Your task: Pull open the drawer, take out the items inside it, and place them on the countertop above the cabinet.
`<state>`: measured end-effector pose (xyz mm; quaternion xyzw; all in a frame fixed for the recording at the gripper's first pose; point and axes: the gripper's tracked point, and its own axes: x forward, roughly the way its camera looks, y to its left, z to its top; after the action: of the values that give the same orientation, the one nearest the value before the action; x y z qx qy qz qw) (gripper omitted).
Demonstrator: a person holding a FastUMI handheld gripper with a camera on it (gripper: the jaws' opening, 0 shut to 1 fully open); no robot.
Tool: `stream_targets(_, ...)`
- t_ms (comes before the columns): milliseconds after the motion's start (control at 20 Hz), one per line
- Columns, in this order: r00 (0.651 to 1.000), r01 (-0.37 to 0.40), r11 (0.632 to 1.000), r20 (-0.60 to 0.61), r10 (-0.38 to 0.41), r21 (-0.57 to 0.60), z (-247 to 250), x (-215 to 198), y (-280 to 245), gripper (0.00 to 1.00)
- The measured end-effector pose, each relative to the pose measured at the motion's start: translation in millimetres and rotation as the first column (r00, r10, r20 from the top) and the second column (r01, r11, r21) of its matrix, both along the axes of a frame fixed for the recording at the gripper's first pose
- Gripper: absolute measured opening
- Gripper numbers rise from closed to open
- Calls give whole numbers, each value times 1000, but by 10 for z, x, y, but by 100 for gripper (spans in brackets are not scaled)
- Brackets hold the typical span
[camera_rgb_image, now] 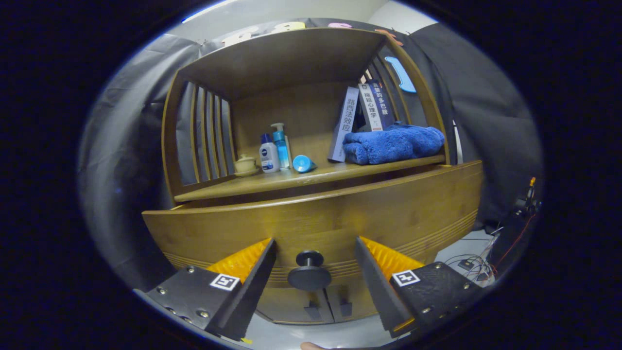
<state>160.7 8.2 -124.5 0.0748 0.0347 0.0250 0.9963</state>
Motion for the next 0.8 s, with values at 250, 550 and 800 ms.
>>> stream_targets(250,1000,6,1000,-4,-6,-19,21,177,43,98)
stream_targets(550,996,25,999,88,-21,-38,3,371,92,98)
stream_targets(800,994,48,925,111,-7,-378,-105,556,151,99)
